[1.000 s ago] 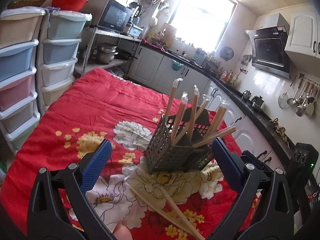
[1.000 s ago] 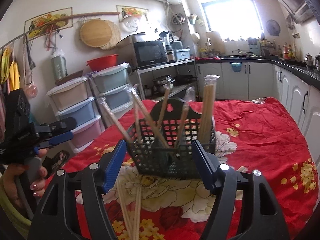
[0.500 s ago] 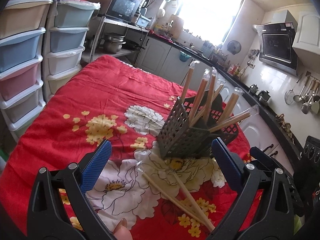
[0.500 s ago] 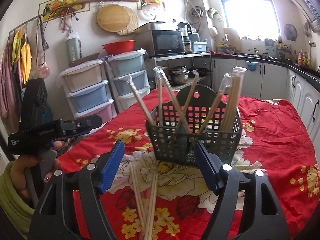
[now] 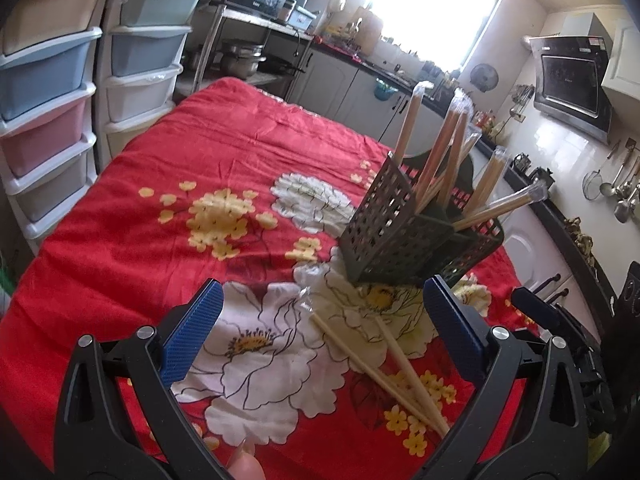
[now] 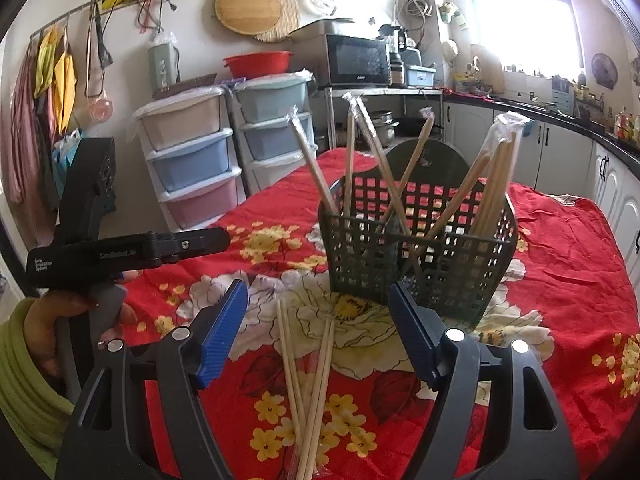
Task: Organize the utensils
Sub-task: 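Withdraw both tools from the caddy down toward the chopsticks on the cloth, then close the left tool on a wrapped chopstick while the right tool grasps another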
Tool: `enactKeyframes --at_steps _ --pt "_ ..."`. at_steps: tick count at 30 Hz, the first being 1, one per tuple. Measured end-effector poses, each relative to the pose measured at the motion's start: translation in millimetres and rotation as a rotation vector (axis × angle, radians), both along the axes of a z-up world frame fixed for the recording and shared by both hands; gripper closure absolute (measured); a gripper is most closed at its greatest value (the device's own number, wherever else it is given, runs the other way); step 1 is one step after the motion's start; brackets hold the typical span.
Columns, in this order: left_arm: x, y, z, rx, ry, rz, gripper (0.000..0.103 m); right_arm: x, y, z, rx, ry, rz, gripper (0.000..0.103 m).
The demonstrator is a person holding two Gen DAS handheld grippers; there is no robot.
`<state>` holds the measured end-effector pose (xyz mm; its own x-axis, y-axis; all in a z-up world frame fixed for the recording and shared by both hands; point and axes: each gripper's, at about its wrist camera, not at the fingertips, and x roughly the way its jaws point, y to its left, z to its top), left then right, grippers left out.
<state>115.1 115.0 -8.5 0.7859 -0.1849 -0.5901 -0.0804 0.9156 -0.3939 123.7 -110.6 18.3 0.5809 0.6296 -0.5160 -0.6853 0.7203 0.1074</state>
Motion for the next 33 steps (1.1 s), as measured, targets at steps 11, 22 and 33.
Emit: enactKeyframes --at_steps 11,22,33 --pt "10 -7 -23 -0.017 0.082 -0.051 0.011 4 8 -26 -0.117 0.066 0.007 0.033" --pt "23 -14 -49 -0.100 0.169 -0.110 0.029 27 14 -58 -0.227 0.193 -0.022 0.041" --pt "45 -15 -72 -0.264 0.254 -0.166 0.062 49 35 -73 -0.259 0.291 0.042 0.064"
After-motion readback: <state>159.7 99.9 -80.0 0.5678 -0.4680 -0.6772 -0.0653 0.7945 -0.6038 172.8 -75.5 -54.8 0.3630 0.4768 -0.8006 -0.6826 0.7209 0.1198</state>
